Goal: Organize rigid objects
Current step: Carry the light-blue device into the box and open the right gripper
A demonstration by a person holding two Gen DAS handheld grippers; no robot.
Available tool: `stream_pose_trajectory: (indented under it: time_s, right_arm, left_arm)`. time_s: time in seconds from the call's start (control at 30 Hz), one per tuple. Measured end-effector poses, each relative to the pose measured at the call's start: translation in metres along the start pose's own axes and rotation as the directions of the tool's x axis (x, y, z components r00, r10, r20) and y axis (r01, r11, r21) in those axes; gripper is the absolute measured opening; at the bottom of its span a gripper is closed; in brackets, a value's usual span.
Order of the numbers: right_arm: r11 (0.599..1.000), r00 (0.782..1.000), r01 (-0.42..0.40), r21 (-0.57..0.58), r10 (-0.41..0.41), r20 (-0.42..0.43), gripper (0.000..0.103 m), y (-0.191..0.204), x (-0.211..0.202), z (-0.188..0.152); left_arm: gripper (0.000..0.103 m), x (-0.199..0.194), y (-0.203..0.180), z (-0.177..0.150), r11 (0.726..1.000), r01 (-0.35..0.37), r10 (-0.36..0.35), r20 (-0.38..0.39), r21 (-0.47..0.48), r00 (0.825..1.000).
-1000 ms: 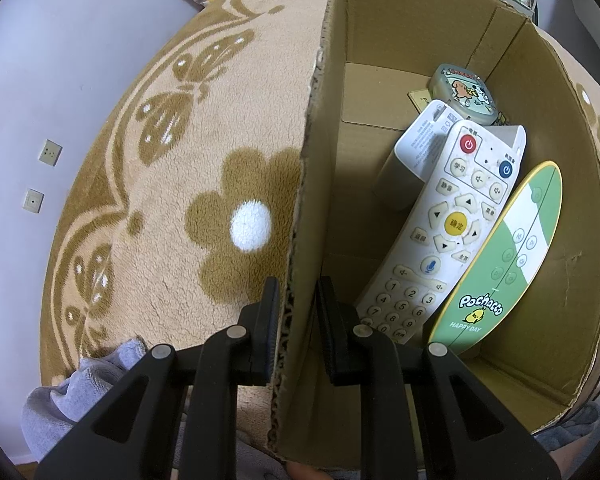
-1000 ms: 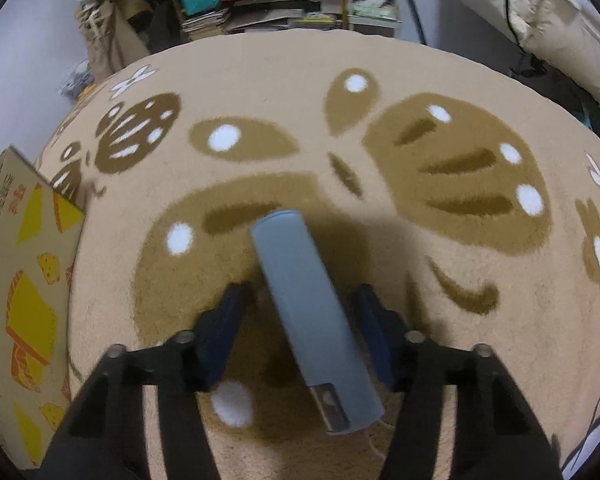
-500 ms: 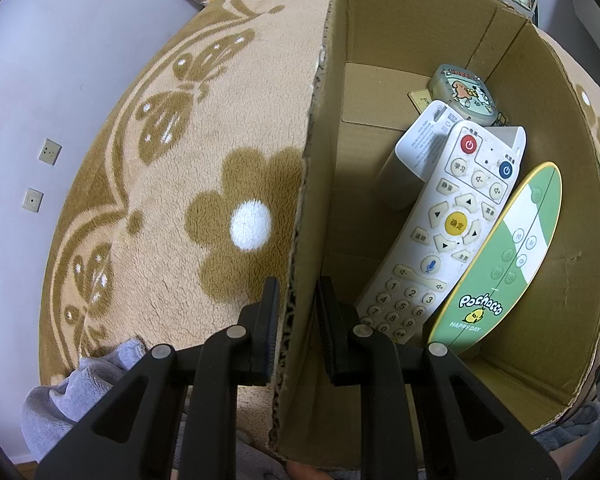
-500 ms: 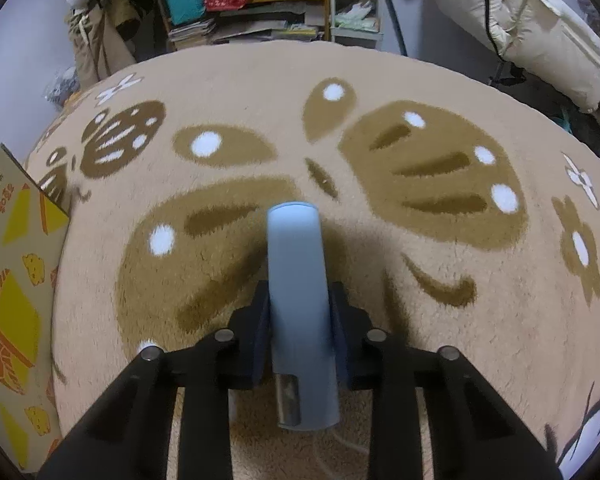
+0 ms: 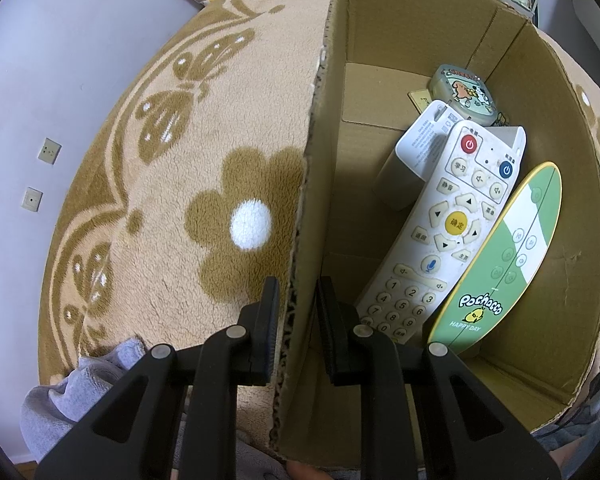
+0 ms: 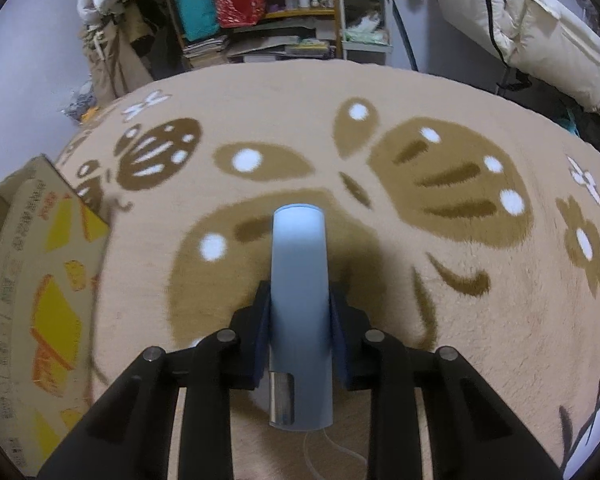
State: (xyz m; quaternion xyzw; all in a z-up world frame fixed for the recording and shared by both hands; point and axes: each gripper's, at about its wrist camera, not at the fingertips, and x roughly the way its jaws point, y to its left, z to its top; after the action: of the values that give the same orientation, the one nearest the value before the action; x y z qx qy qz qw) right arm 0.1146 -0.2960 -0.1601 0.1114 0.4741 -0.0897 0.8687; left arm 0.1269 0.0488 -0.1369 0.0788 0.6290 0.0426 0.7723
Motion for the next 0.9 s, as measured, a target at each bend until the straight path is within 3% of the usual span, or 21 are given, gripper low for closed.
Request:
stream_pose_trajectory:
  time_s: [0.43,0.9]
  right_arm:
    - [0.986,0.98,-0.138,-0.092,0.149,0.133,0.029,0.062,-0.065,0.024]
    - [0.922,0.933,-0.306,-0.236,0.34,0.121,0.029,0.138,-0.095,0.029]
  left_arm:
    - [0.019,0.001,0.001,0.0,1.0,0.001,-0.001,0.001,-0.001,1.0]
    - [0.019,0.002,0.002,0.0,1.0,-0.001,0.001,0.001,0.0,1.0]
